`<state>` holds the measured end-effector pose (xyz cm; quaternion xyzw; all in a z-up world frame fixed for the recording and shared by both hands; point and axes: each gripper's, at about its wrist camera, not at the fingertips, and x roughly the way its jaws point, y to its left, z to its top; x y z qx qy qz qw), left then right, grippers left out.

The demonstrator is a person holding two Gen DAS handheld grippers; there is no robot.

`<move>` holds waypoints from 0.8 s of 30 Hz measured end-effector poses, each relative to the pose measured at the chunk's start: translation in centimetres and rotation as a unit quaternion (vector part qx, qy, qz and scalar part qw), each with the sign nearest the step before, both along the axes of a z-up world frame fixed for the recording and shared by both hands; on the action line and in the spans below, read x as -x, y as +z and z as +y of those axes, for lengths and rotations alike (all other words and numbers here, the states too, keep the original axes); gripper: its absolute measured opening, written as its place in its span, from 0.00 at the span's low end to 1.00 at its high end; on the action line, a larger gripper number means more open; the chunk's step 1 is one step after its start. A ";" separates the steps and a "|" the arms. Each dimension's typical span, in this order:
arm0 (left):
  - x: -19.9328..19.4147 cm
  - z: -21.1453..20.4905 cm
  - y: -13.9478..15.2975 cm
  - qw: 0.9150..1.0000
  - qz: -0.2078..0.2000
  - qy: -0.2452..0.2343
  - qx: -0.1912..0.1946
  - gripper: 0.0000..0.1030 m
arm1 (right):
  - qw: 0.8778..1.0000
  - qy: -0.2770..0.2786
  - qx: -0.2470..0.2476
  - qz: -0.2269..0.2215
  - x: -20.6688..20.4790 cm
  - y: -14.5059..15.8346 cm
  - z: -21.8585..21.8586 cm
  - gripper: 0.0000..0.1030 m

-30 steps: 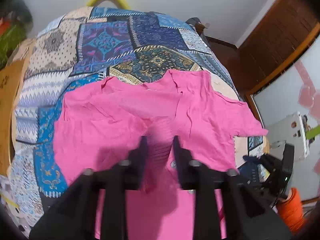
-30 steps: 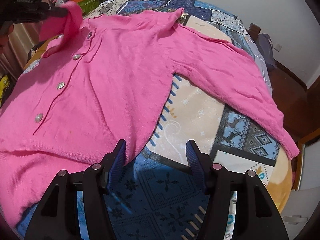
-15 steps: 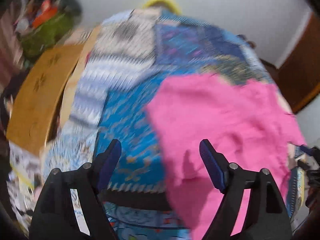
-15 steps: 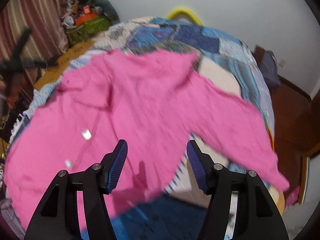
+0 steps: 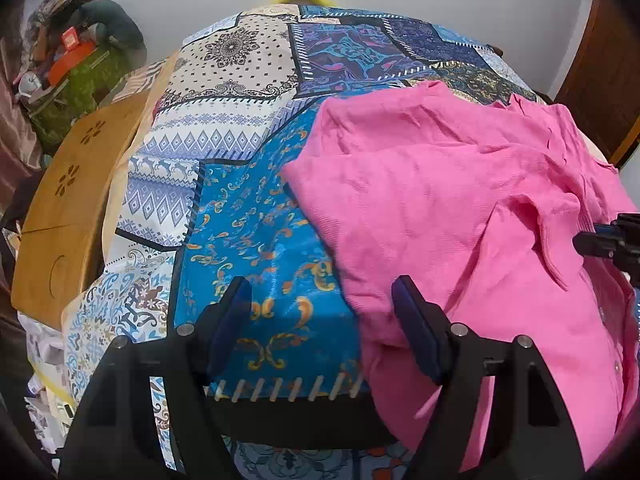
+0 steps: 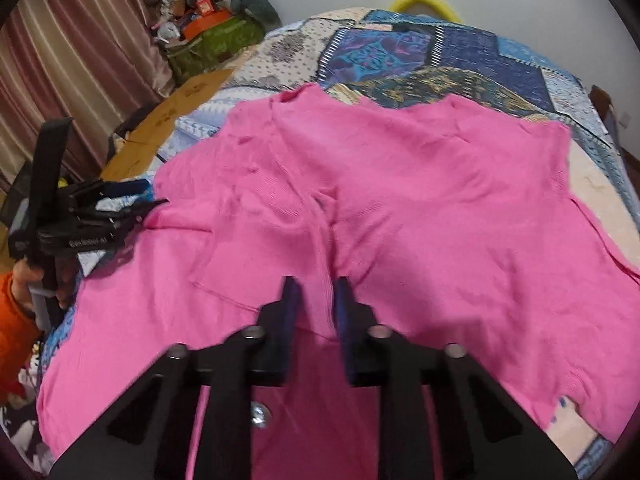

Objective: Fold small clothes

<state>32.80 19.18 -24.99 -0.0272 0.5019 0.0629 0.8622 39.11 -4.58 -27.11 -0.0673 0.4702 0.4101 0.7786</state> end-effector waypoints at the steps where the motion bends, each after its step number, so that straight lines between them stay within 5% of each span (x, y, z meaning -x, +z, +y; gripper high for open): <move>1: 0.1 0.4 -0.1 1.000 -0.001 0.003 0.003 0.72 | 1.000 0.005 -0.003 0.001 0.0 0.2 0.0 0.05; 11: 1.9 2.3 -0.3 0.999 0.006 0.035 0.027 0.72 | 0.998 -0.033 0.029 -0.048 -2.5 1.9 -2.3 0.03; 17: 0.8 2.8 2.2 0.998 -0.005 0.029 0.056 0.71 | 0.997 -0.047 0.025 -0.061 -2.0 2.1 -3.1 0.05; 24: -6.9 4.2 4.4 0.996 -0.030 0.048 0.072 0.71 | 0.994 -0.069 0.027 -0.080 -2.8 2.9 -4.9 0.33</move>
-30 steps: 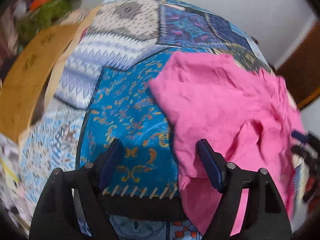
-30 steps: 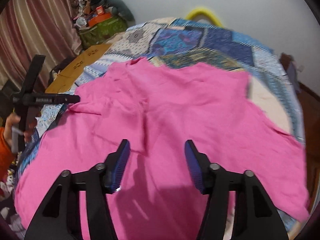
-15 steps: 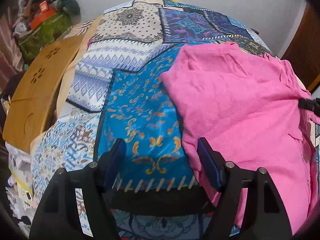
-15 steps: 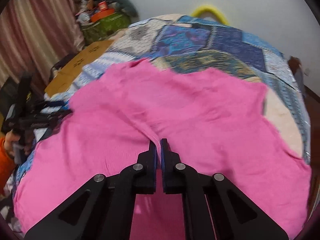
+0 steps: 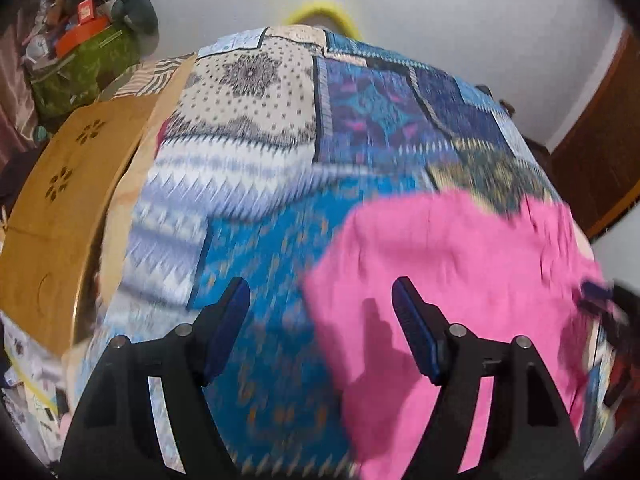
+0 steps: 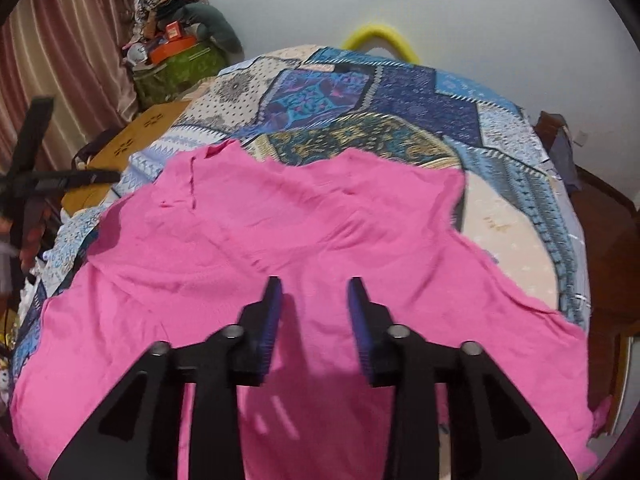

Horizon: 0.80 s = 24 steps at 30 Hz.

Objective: Fold small clothes

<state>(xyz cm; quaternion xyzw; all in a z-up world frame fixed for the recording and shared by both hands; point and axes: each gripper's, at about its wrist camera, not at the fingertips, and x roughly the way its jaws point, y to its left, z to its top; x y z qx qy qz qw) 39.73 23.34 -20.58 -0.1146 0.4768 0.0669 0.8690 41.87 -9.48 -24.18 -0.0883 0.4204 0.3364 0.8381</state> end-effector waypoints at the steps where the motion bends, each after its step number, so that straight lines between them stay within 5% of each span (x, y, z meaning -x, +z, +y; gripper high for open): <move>1: -1.2 0.1 -0.1 1.000 -0.001 0.003 0.006 0.71 | 1.000 -0.002 -0.002 0.001 -0.1 0.0 -0.3 0.33; 7: -7.5 -1.6 -2.9 0.997 0.020 -0.033 0.063 0.73 | 1.000 -0.016 -0.002 0.024 -0.9 -1.4 -1.8 0.33; 11: -9.3 -3.2 -4.9 0.997 0.036 -0.047 0.041 0.72 | 0.999 -0.018 -0.004 0.036 -1.2 -2.2 -2.2 0.33; 14: -9.6 -3.7 -4.7 0.998 0.020 -0.056 0.009 0.35 | 0.999 -0.015 -0.012 0.036 -1.3 -2.3 -2.3 0.34; 17: -10.3 -3.6 -5.0 0.999 0.029 -0.031 -0.005 0.09 | 0.999 -0.013 -0.015 0.034 -1.1 -2.3 -2.4 0.34; 20: -11.0 -3.2 -5.5 0.997 0.048 0.007 -0.053 0.08 | 0.999 -0.015 -0.017 0.033 -0.9 -2.3 -2.7 0.34; 24: -10.3 -2.8 -4.7 0.998 0.045 0.007 -0.038 0.08 | 0.999 -0.026 -0.013 0.031 -0.3 -1.9 -3.2 0.35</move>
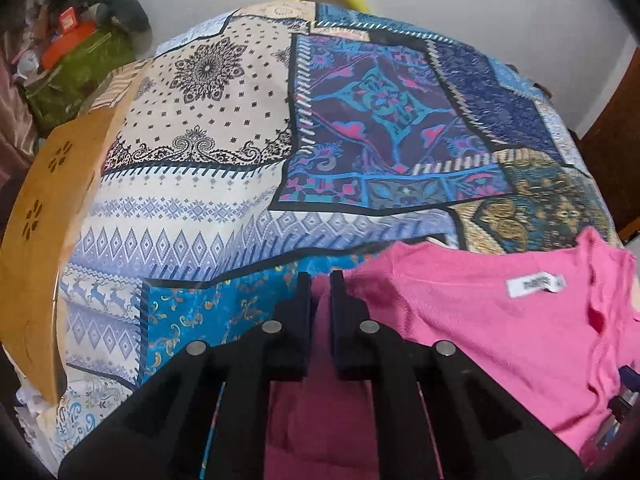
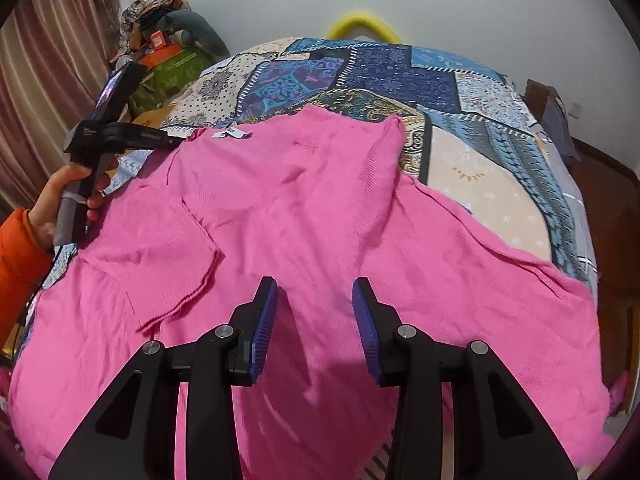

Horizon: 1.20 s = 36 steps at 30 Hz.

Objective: Fold small clothes

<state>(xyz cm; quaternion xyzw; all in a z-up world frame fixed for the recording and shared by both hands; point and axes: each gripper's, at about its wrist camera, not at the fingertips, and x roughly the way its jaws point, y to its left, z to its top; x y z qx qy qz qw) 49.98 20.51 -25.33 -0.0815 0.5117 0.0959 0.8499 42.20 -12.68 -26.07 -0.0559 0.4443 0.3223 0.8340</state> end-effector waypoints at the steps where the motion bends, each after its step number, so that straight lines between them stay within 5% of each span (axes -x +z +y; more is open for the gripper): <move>1: 0.6 0.1 0.6 1.000 -0.005 0.004 0.012 0.08 | 1.000 -0.001 0.001 -0.001 0.2 0.2 -0.3 0.35; 5: 3.1 -0.2 3.6 0.999 -0.024 -0.007 0.044 0.09 | 1.000 -0.017 0.004 -0.010 0.8 1.4 -1.7 0.37; 9: 6.5 -1.7 6.5 0.998 -0.039 -0.033 0.035 0.34 | 0.999 -0.043 0.004 -0.023 1.6 2.8 -4.0 0.43; 14: 11.6 -4.1 8.0 0.997 -0.046 -0.060 0.028 0.44 | 0.996 -0.082 0.008 -0.026 2.3 3.7 -7.7 0.43; 25: 17.2 -8.5 2.3 0.995 0.017 -0.096 0.011 0.46 | 0.980 -0.199 0.025 -0.004 2.5 2.7 -17.8 0.44; 29: 17.8 -8.6 1.6 0.997 -0.004 -0.075 -0.005 0.60 | 0.970 -0.242 0.014 0.030 1.9 0.9 -20.8 0.44; 35: 17.6 -8.2 1.2 0.998 -0.004 -0.067 0.012 0.61 | 0.961 -0.265 -0.019 0.074 1.1 -1.5 -22.1 0.44; 36: 17.6 -8.3 1.3 0.998 -0.005 -0.068 0.009 0.61 | 0.961 -0.266 -0.025 0.071 1.2 -1.4 -22.0 0.37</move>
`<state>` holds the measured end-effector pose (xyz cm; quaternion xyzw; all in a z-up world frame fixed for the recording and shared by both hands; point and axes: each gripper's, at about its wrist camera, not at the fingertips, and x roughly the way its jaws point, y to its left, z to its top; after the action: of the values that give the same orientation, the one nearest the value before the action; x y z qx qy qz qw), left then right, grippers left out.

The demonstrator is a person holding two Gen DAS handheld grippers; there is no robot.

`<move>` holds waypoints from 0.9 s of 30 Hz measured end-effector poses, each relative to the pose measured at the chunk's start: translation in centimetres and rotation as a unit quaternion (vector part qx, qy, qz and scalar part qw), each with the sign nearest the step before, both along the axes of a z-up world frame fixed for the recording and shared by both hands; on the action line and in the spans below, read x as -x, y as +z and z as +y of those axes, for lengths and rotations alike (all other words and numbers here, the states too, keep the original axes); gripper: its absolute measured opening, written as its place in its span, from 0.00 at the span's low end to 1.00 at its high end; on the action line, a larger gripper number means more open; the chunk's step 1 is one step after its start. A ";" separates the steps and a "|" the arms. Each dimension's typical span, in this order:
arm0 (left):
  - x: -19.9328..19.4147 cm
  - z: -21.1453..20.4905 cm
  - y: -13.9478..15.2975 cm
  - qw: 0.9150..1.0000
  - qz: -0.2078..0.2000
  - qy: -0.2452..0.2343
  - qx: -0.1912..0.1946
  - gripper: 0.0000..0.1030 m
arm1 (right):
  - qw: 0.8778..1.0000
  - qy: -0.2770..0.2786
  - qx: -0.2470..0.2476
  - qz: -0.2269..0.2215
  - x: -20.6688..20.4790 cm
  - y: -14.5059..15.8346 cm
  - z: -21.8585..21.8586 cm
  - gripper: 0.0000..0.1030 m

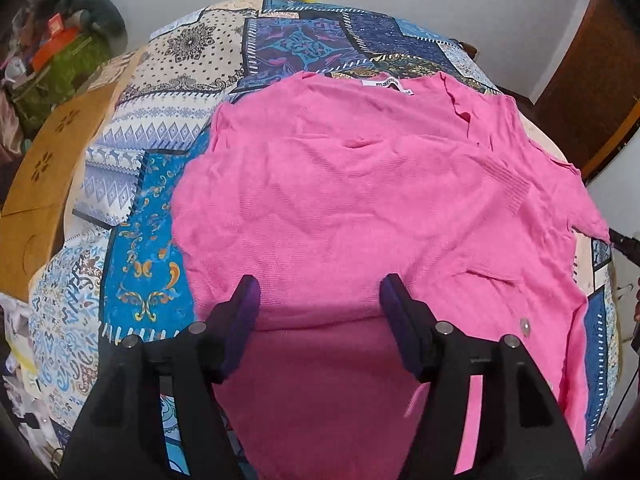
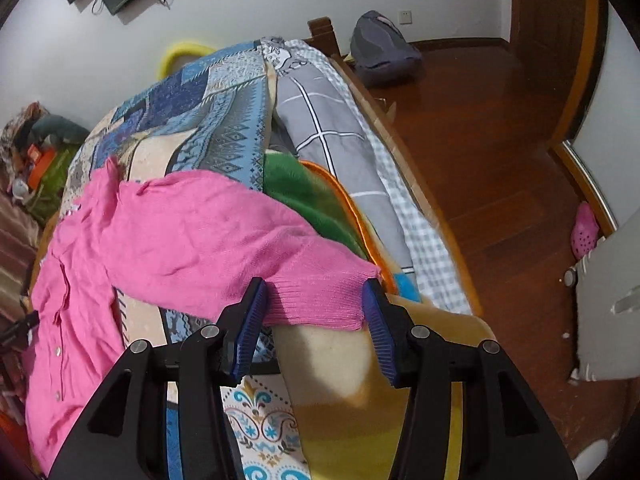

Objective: Fold small clothes

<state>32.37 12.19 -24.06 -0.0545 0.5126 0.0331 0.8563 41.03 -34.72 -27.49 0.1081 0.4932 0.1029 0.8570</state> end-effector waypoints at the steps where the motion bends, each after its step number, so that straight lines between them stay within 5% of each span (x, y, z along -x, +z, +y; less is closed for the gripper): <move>1: 0.0 -0.1 0.0 1.000 -0.001 -0.001 -0.004 0.61 | 1.000 0.004 -0.009 -0.001 0.0 0.1 0.1 0.26; 3: -0.1 -0.2 0.1 1.000 -0.003 -0.002 -0.012 0.61 | 1.000 0.004 -0.011 -0.008 0.1 0.4 0.2 0.10; 8: 0.4 -0.4 0.6 1.000 -0.007 -0.006 -0.019 0.61 | 0.998 0.025 0.028 -0.057 0.4 3.1 2.1 0.08; 15: 2.1 0.0 2.5 0.999 -0.027 -0.014 -0.018 0.61 | 0.985 0.082 0.032 -0.150 0.9 11.0 6.7 0.08; 21: 4.1 1.6 4.4 0.998 -0.054 -0.014 -0.021 0.61 | 0.965 0.168 0.026 -0.202 1.7 16.0 14.7 0.08; 27: 6.0 4.2 5.7 0.997 -0.071 -0.005 -0.020 0.61 | 0.940 0.276 0.013 -0.200 2.8 15.3 25.4 0.08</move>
<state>26.40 16.34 -18.32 -0.0366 0.4503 0.0354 0.8914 38.19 -9.29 -12.21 -0.0664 0.3232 0.3489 0.8772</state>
